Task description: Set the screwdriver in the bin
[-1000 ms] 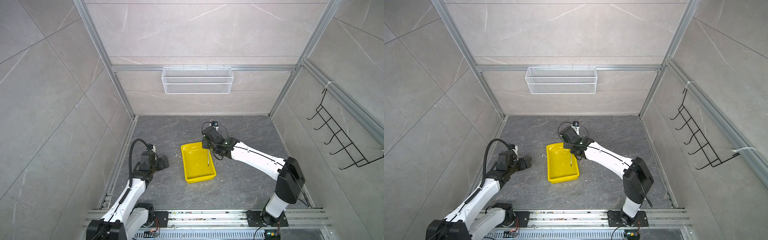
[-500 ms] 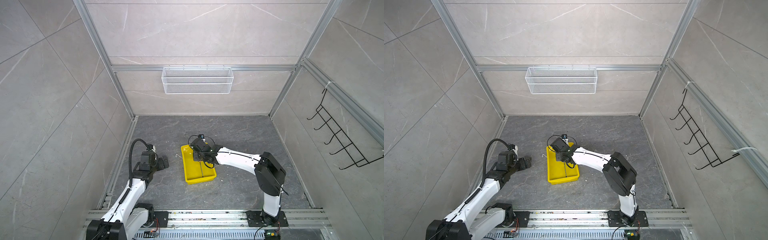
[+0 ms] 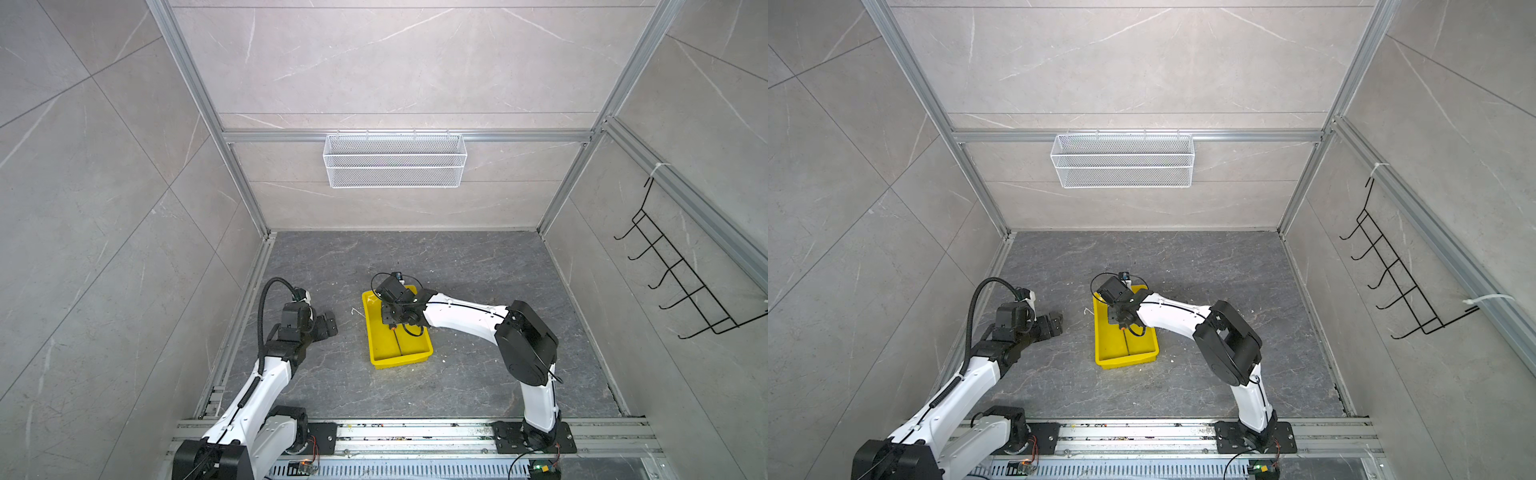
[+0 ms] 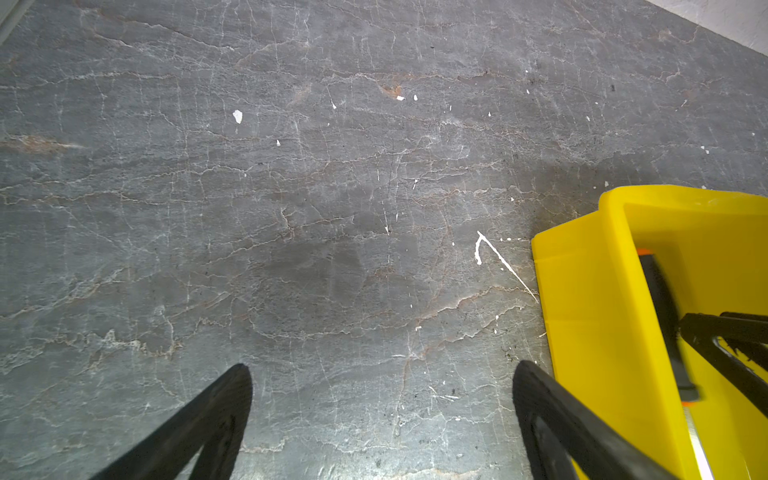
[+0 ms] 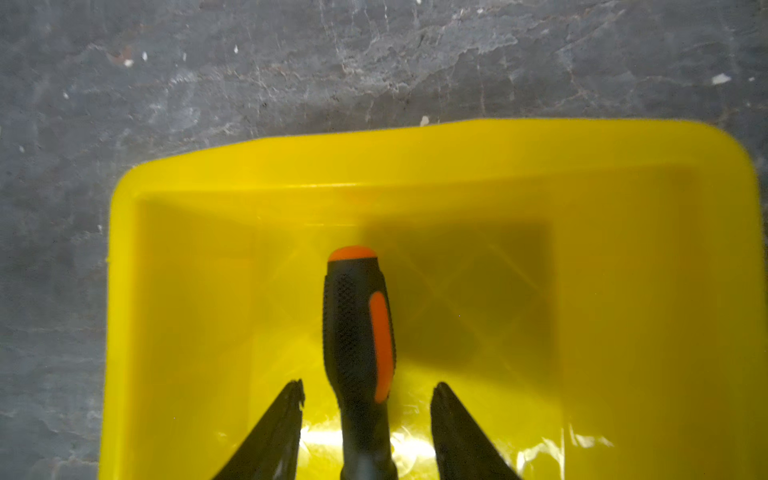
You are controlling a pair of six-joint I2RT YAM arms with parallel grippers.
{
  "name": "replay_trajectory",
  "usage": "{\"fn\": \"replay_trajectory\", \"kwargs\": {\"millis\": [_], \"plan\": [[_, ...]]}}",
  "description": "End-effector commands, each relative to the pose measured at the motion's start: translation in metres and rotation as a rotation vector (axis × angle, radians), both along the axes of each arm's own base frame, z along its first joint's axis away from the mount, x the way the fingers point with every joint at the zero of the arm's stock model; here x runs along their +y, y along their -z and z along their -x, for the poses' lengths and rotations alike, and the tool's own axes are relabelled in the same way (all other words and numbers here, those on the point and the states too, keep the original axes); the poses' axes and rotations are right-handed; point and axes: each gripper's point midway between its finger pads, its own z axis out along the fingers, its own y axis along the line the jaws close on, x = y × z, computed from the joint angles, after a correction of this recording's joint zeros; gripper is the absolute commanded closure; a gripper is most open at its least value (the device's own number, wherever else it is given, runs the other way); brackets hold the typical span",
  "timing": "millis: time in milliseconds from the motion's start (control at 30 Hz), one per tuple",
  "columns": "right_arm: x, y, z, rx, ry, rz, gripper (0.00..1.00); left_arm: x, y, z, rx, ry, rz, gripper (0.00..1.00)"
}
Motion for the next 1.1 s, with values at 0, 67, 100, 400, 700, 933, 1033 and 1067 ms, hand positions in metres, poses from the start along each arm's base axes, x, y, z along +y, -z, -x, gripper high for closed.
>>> {"fn": "replay_trajectory", "kwargs": {"millis": [0,67,100,400,700,933,1033,1067], "plan": [[0.000,-0.022,-0.006,-0.022,0.006,0.000,0.40,0.002,-0.019,-0.008,-0.047,-0.022,0.010,0.00],[-0.004,-0.039,-0.008,-0.056,0.014,-0.006,0.38,0.002,-0.018,-0.008,-0.044,-0.022,0.010,0.00],[-0.008,-0.050,-0.009,-0.082,0.018,-0.009,0.37,0.002,-0.018,-0.009,-0.043,-0.022,0.010,0.00],[-0.138,-0.147,-0.029,-0.357,0.228,0.077,0.26,0.007,-0.017,-0.015,-0.044,-0.055,-0.011,0.00],[-0.329,-0.124,-0.010,-0.577,0.527,0.520,0.05,0.014,-0.041,-0.075,-0.137,-0.141,-0.030,0.00],[-0.362,-0.084,0.011,-0.643,0.529,0.541,0.05,0.057,-0.040,-0.109,-0.072,-0.292,-0.300,0.00],[-0.371,-0.074,0.007,-0.650,0.561,0.510,0.06,0.079,-0.037,-0.115,-0.039,-0.368,-0.435,0.00],[-0.374,-0.068,0.003,-0.644,0.573,0.494,0.06,0.081,-0.033,-0.117,-0.031,-0.364,-0.466,0.00]]}}
